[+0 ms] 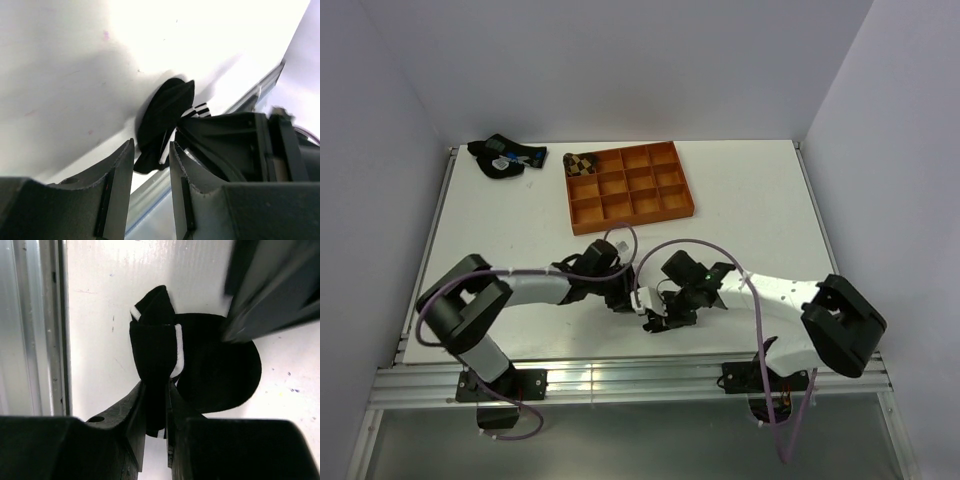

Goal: Roll the socks
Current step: Roll the sock at the center of the board.

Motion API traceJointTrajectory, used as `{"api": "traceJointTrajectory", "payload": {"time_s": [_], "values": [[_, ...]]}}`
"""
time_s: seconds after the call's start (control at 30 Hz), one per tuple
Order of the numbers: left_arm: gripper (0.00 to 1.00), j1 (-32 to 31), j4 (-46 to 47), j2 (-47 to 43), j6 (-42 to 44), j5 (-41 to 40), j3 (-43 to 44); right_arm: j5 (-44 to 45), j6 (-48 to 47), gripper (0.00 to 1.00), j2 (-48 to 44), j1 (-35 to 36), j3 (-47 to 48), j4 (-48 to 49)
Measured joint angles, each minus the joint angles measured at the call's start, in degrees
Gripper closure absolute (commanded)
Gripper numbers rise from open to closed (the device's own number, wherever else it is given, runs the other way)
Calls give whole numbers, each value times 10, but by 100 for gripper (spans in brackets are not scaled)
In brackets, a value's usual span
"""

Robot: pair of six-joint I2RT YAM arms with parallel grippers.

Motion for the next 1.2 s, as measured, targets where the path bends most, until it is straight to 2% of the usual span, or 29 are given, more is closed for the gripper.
{"api": "traceJointTrajectory", "payload": {"time_s": [0.23,0.33,0.5,0.6,0.87,1.07,1.2], "values": [[59,0,75,-166,0,-129,-131,-73,-43,88,116,-60,115,-128],[59,-11,77,-210,20,-191,-153,-98,-70,89,181,-95,179,-193],[60,-100,87,-248,101,-341,-153,-144,-114,89,303,-138,302,-314],[59,-148,106,-250,171,-391,-153,-163,-125,89,365,-151,357,-370],[50,-168,139,-233,323,-388,-122,-194,-128,89,452,-160,429,-459],[49,-189,138,-132,389,-335,-32,-195,-120,89,467,-160,439,-478],[48,-198,135,-82,410,-312,-15,-195,-114,89,472,-161,443,-483]]}}
